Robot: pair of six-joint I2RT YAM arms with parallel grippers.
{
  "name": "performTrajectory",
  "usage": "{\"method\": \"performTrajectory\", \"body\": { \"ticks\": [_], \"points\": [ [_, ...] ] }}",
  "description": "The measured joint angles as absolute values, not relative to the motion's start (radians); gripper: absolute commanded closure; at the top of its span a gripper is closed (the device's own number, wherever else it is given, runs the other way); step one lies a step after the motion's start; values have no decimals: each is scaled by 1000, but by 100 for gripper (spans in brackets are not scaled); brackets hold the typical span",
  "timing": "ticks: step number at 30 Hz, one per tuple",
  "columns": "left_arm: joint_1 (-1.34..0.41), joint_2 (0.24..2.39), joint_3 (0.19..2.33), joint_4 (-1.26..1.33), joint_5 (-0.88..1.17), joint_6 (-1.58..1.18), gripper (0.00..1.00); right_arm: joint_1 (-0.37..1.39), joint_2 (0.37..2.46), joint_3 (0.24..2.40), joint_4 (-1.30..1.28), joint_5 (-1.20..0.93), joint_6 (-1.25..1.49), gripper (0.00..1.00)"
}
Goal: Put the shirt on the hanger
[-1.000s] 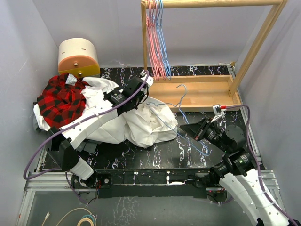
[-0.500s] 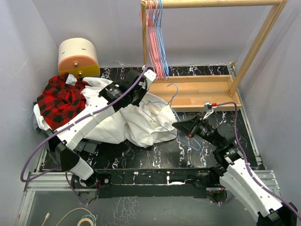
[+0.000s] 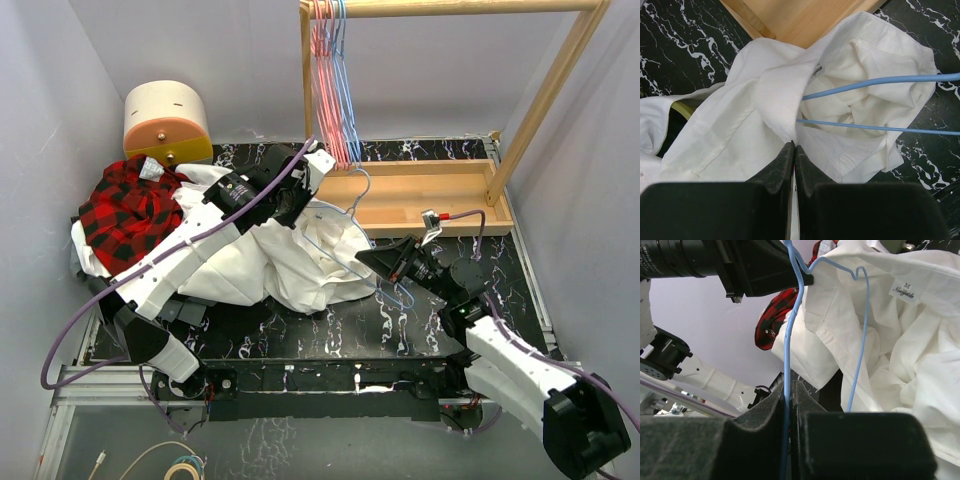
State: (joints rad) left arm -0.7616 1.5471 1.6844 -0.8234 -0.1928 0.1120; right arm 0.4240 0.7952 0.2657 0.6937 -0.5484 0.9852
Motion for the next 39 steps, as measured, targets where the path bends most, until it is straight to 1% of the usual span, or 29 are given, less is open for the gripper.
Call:
{"method": "performTrajectory", "body": {
  "ticks": [9,16,20,28,34,39],
  "points": [
    [-746,1547,1702,-856,-115,112,100,510,941,266,874,-539,982,92],
    [-730,1547,1702,-881,-48,117,100,581,972,270,903,-497,923,92],
    [-716,1542,1702,-903,-6,128,100,625,1038,329,891,-485,858,92],
    [-687,1483,1702,-931,15,156,100,633,1199,410,961,-449,802,92],
    [-649,1414,1672,-936,49,156,100,633,1361,448,1104,-458,824,92],
    [-621,1403,1649,-935,75,148,100,634,1469,498,1190,-488,857,92]
  ]
}}
